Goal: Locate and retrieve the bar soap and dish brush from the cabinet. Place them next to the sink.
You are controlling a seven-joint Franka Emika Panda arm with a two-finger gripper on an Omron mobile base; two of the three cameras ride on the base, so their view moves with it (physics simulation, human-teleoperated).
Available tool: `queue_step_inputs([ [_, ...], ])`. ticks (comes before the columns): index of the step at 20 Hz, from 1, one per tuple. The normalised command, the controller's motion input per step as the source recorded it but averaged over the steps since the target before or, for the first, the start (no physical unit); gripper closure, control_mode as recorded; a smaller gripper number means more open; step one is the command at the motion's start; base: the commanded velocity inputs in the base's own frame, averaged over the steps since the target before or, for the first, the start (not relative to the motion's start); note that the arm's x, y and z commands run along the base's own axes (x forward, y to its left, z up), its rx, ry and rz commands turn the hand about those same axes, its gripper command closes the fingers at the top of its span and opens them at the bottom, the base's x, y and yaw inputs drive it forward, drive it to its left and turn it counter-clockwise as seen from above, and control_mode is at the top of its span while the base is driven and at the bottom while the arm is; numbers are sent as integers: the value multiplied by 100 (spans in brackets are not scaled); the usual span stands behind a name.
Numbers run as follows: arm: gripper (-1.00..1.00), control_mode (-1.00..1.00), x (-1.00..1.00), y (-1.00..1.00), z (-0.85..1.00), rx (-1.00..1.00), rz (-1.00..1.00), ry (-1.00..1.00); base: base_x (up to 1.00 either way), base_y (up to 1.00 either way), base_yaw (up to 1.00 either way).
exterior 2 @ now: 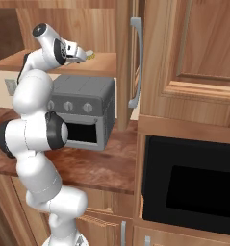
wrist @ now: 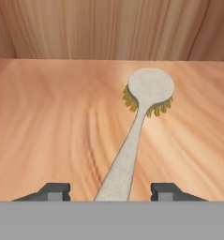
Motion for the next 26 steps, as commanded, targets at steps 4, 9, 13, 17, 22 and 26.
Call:
queue_step_inputs([
  [4,100,-100,0,0,-1,1,0,-3,0,0,0],
  [9,100,-100,0,6,4,0,-4,0,0,0,0],
  [13,100,-100,-15,10,13,-2,-12,0,0,0,0],
  [17,100,-100,-45,0,17,6,-11,-1,0,0,0],
  [22,100,-100,-83,0,33,9,-14,-3,0,0,0],
  [26,100,-100,-100,0,22,6,-9,-4,0,0,0],
])
